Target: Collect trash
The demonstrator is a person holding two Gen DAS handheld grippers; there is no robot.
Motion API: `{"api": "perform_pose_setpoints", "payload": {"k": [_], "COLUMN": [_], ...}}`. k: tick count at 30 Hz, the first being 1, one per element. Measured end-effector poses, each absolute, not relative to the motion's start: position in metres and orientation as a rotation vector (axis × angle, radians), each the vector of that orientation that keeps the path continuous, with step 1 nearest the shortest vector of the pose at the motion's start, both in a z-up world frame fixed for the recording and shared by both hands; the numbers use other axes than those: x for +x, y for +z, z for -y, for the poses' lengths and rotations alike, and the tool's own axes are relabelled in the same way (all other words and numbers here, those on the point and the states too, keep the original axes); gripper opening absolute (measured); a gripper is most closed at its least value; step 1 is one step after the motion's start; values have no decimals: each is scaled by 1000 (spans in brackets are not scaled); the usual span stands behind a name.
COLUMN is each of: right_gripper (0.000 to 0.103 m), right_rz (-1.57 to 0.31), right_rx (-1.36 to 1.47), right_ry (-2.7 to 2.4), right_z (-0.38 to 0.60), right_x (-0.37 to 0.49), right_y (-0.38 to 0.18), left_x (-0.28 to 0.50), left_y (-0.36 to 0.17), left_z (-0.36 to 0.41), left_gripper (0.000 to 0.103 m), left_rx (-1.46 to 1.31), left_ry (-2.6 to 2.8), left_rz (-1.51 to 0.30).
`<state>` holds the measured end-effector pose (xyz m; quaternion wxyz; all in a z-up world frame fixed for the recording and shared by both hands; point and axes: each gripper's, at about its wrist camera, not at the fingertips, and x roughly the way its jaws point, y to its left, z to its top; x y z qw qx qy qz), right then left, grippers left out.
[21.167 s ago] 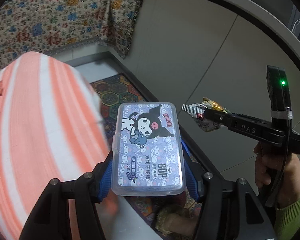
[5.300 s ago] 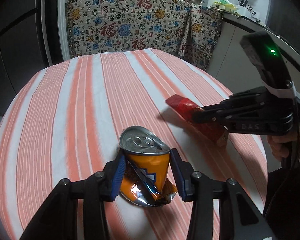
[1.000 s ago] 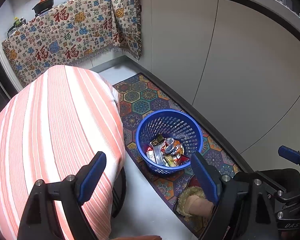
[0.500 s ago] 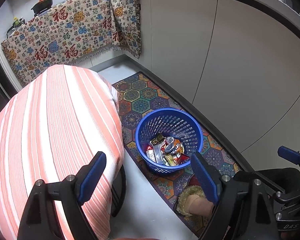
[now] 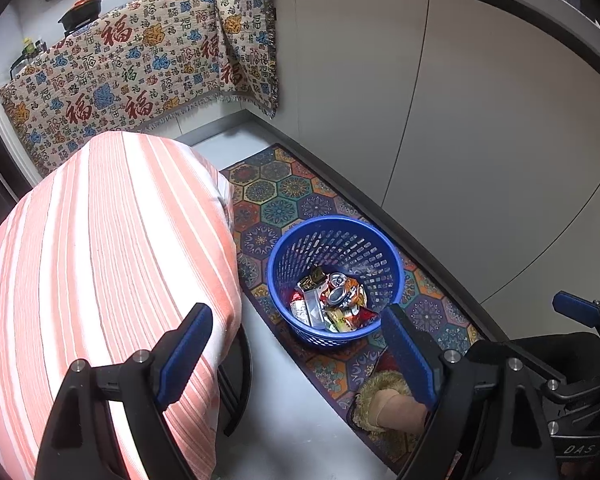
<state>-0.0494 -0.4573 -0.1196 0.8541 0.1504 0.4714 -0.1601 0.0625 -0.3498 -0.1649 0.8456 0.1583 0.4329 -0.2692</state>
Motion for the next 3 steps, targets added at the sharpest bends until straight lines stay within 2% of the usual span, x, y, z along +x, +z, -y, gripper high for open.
{"api": "perform_pose_setpoints", "payload": {"k": [3], "right_gripper": [103], "right_rz": [-994], "right_rx": [314], "right_ry": [-338], "right_z": [456], "right_x": [-48], "right_y": [-119], "left_x": [62], "left_y": [-162], "left_z": [348], "left_gripper": [88], "left_rx": [330], "left_ry": [-567], "left_rz": [-910]}}
